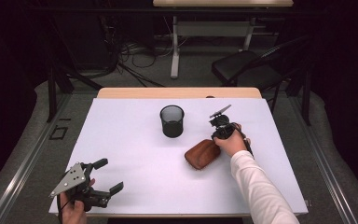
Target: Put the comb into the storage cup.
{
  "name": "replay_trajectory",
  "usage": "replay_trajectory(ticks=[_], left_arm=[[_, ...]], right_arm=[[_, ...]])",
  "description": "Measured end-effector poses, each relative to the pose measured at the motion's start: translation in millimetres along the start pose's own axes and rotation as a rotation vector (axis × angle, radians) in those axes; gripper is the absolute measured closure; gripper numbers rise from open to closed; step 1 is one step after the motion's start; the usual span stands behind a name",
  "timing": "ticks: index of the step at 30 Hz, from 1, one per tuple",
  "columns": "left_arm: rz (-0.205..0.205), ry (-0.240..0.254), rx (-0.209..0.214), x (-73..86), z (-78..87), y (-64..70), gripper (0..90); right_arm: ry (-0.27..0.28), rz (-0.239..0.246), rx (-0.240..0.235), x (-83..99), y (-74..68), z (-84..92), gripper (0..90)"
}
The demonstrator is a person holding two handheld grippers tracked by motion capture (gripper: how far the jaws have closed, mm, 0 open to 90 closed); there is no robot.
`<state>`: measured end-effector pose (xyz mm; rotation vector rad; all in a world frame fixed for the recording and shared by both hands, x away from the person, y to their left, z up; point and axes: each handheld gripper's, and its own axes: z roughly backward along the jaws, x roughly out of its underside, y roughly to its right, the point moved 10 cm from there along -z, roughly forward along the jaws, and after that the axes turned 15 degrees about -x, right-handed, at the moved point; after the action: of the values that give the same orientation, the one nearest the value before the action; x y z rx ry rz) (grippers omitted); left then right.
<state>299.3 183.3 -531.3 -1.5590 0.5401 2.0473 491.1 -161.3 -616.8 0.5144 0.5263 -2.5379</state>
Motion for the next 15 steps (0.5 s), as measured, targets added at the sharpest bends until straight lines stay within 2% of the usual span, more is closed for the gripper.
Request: replay_trajectory(ticks=[3, 11, 12, 13, 14, 15], left_arm=[[-0.003, 0.000, -0.002, 0.0, 0.0, -0.1, 0.4], [-0.003, 0.001, -0.005, -0.2, -0.1, -0.2, 0.4], [-0.003, 0.001, -0.002, -0.3, 0.0, 0.1, 0.4], [-0.004, 0.001, -0.002, -0.2, -0.1, 0.2, 0.4], [-0.004, 0.001, -0.002, -0.2, -0.1, 0.2, 0.4], [-0.004, 0.004, -0.003, -0.4, -0.2, 0.4, 0.4]], right_arm=[[0.011, -0.010, -0.004, 7.1, 3.5, 3.5, 90.0], [0.003, 0.008, 0.006, 29.4, 9.8, 19.2, 90.0], [0.007, -0.006, 0.002, 32.3, 9.7, 21.4, 90.0], [0.019, -0.001, 0.003, 34.1, 11.4, 22.5, 90.0], [0.008, -0.012, 0.005, 38.4, 12.1, 24.9, 90.0], [0.005, -0.002, 0.003, 41.4, 13.6, 26.4, 90.0]])
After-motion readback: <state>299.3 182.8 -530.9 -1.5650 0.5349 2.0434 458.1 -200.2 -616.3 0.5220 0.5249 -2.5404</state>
